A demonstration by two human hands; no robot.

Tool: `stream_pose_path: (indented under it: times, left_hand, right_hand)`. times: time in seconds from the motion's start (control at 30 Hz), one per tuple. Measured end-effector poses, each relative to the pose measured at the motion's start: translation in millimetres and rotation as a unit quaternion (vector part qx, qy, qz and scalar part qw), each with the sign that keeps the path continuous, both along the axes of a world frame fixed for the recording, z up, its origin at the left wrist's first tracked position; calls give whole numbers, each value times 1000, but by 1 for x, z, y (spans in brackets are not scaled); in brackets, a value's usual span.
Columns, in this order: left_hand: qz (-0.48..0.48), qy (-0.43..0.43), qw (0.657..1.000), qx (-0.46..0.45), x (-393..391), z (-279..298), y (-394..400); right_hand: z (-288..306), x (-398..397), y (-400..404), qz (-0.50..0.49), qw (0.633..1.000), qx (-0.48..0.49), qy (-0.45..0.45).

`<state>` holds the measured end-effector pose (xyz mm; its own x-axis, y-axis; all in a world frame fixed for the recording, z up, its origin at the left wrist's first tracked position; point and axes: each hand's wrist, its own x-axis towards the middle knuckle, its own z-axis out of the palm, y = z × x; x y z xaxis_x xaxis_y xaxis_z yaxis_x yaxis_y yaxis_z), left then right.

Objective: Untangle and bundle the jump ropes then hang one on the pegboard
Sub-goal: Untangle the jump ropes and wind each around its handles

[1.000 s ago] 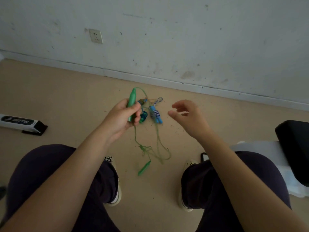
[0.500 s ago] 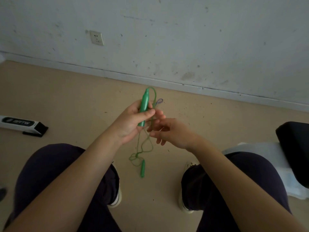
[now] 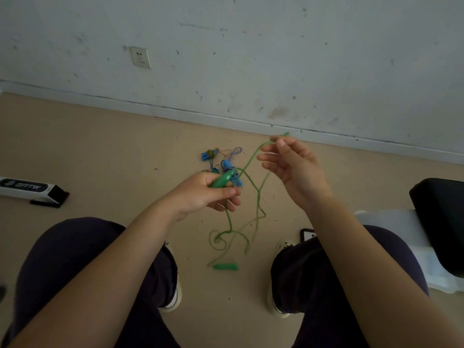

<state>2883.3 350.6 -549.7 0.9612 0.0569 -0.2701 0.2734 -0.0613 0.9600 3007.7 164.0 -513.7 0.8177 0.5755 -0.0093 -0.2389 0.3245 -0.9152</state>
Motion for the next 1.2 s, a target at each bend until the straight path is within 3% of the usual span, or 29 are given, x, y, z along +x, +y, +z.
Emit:
stream_pose_path:
  times: [0.1, 0.27, 0.37, 0.5, 0.6, 0.7, 0.83, 0.93, 1.03, 1.2]
  left_hand:
    - [57, -25, 998, -31, 1, 4, 0]
    - [103, -95, 978, -152, 4, 12, -7]
    - [118, -107, 967, -200, 5, 14, -8]
    - [142, -79, 978, -129, 6, 9, -5]
    - [56, -21, 996, -73, 4, 6, -5]
    - [-40, 20, 999, -11, 1, 3, -7]
    - [-18, 44, 998, 37, 0, 2, 1]
    - [41, 32, 999, -14, -1, 6, 3]
    - [103, 4, 988, -115, 1, 10, 0]
    - [127, -11, 959, -251, 8, 12, -9]
  right_hand:
    - [-4, 0, -1, 9, 994, -99, -40]
    - [-19, -19, 7, 228, 925, -273, -131]
    - [-27, -25, 13, 223, 903, -322, -176]
    - [-23, -22, 13, 169, 946, -237, -142]
    - [-14, -18, 10, 133, 981, -125, -69]
    - [-9, -12, 8, 87, 993, -68, -35]
    - [-7, -1, 1, 2, 999, -43, -13]
    - [-12, 5, -4, -39, 988, -143, -54]
    - [-22, -2, -1, 10, 953, -284, -103]
    - [-29, -21, 12, 90, 930, -304, -187]
